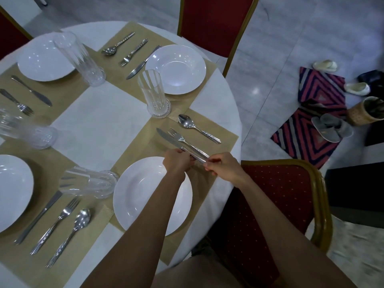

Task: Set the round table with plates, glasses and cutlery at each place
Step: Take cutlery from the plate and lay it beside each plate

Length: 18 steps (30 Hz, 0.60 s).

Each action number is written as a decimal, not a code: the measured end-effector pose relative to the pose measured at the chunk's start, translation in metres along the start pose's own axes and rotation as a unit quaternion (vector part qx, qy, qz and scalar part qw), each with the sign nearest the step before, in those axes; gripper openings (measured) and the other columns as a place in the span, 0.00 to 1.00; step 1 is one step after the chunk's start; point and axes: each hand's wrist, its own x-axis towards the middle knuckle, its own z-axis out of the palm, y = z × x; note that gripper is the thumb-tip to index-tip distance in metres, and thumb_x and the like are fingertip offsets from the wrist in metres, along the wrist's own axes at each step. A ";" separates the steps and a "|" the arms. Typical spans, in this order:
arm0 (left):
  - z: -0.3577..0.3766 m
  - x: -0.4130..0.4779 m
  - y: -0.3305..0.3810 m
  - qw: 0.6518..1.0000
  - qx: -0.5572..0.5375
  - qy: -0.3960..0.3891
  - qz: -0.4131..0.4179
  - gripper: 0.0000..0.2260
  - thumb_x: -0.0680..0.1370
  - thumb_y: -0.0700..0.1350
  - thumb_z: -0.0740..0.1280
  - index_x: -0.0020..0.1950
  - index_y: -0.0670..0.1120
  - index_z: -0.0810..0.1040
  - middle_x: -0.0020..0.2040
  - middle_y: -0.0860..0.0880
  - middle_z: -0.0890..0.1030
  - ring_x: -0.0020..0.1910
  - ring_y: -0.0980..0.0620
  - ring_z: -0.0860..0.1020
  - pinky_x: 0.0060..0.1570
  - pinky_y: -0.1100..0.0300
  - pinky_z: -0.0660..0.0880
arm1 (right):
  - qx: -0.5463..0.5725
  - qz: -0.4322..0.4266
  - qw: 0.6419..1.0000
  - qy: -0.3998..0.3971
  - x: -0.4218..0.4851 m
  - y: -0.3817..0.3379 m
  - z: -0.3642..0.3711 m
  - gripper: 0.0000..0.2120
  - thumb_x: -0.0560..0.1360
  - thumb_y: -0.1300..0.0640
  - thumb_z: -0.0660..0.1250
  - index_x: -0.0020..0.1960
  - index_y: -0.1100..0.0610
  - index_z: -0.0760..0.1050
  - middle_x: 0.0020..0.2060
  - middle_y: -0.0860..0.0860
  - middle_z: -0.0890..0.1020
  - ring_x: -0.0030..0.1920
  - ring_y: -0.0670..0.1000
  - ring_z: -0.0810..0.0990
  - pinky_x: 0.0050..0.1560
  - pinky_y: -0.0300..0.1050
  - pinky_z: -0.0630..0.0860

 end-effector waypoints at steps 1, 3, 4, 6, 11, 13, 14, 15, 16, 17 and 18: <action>-0.001 0.002 0.002 1.000 0.007 -0.021 -0.006 0.07 0.74 0.34 0.69 0.36 0.40 0.78 0.35 0.44 0.82 0.40 0.44 0.84 0.52 0.45 0.82 | 0.014 0.005 1.000 0.004 0.001 0.001 0.001 0.03 0.74 0.56 0.73 0.46 0.54 0.85 0.37 0.48 0.87 0.30 0.42 0.80 0.38 0.33 0.74; -0.004 0.005 0.004 0.997 0.032 -0.068 -0.008 0.03 0.74 0.33 0.68 0.40 0.37 0.78 0.41 0.39 0.80 0.49 0.37 0.83 0.58 0.42 0.79 | 0.023 0.014 1.000 0.003 0.003 0.003 0.002 0.04 0.74 0.56 0.74 0.48 0.54 0.85 0.37 0.48 0.86 0.31 0.42 0.80 0.36 0.31 0.74; -0.007 0.004 0.005 0.995 0.054 -0.082 0.005 0.02 0.74 0.33 0.67 0.41 0.36 0.78 0.41 0.39 0.80 0.50 0.37 0.83 0.57 0.44 0.79 | 0.016 0.015 1.000 0.002 0.004 0.004 0.003 0.05 0.74 0.56 0.74 0.49 0.54 0.84 0.36 0.48 0.86 0.30 0.42 0.80 0.35 0.30 0.73; -0.015 0.001 0.004 0.984 0.139 -0.072 0.087 0.03 0.72 0.34 0.67 0.43 0.38 0.80 0.41 0.41 0.82 0.46 0.42 0.82 0.50 0.53 0.78 | -0.016 0.008 1.000 0.002 0.007 0.005 0.006 0.06 0.74 0.54 0.74 0.49 0.54 0.84 0.35 0.45 0.84 0.27 0.41 0.80 0.36 0.29 0.72; -0.018 -0.009 0.000 0.855 0.378 -0.083 0.344 0.17 0.73 0.34 0.64 0.61 0.42 0.82 0.57 0.44 0.84 0.57 0.47 0.81 0.56 0.66 0.68 | -0.058 -0.024 0.997 0.034 0.009 0.006 0.013 0.07 0.72 0.56 0.76 0.46 0.52 0.78 0.34 0.47 0.83 0.25 0.42 0.81 0.30 0.30 0.73; -0.013 -0.003 0.001 0.823 0.427 -0.102 0.360 0.17 0.73 0.34 0.65 0.60 0.42 0.83 0.56 0.43 0.84 0.56 0.46 0.81 0.57 0.61 0.74 | -0.086 -0.040 0.994 0.046 0.007 0.006 0.015 0.10 0.71 0.56 0.77 0.41 0.49 0.75 0.33 0.47 0.82 0.30 0.46 0.83 0.34 0.38 0.77; -0.010 -0.001 0.000 0.803 0.460 -0.110 0.362 0.16 0.73 0.34 0.66 0.59 0.42 0.83 0.55 0.44 0.84 0.56 0.46 0.81 0.57 0.57 0.76 | -0.107 -0.047 0.992 0.050 0.007 0.007 0.016 0.11 0.70 0.55 0.77 0.39 0.48 0.74 0.33 0.47 0.82 0.33 0.49 0.83 0.38 0.43 0.79; -0.008 0.002 0.000 0.782 0.493 -0.117 0.364 0.14 0.72 0.35 0.67 0.56 0.42 0.84 0.54 0.43 0.84 0.56 0.45 0.80 0.55 0.53 0.76 | -0.125 -0.050 0.989 0.054 0.006 0.007 0.016 0.11 0.70 0.54 0.77 0.38 0.48 0.74 0.33 0.48 0.82 0.36 0.50 0.84 0.41 0.45 0.80; -0.006 0.003 0.000 0.762 0.520 -0.121 0.366 0.11 0.72 0.36 0.67 0.53 0.42 0.85 0.51 0.43 0.83 0.55 0.44 0.80 0.52 0.51 0.77 | -0.137 -0.052 0.987 0.060 0.005 0.007 0.017 0.11 0.69 0.53 0.77 0.38 0.48 0.74 0.34 0.48 0.83 0.37 0.51 0.83 0.43 0.46 0.81; -0.006 0.005 0.001 0.745 0.543 -0.122 0.368 0.10 0.73 0.36 0.67 0.50 0.43 0.85 0.49 0.43 0.82 0.54 0.44 0.79 0.50 0.51 0.77 | -0.143 -0.050 0.986 0.067 0.004 0.007 0.017 0.10 0.69 0.53 0.77 0.38 0.49 0.75 0.35 0.49 0.83 0.38 0.51 0.83 0.43 0.46 0.80; -0.006 0.006 0.001 0.729 0.561 -0.124 0.373 0.09 0.74 0.36 0.66 0.49 0.44 0.85 0.49 0.43 0.81 0.54 0.43 0.78 0.49 0.50 0.77 | -0.144 -0.047 0.986 0.074 0.004 0.009 0.017 0.09 0.68 0.52 0.77 0.39 0.50 0.76 0.36 0.48 0.83 0.39 0.50 0.83 0.43 0.45 0.80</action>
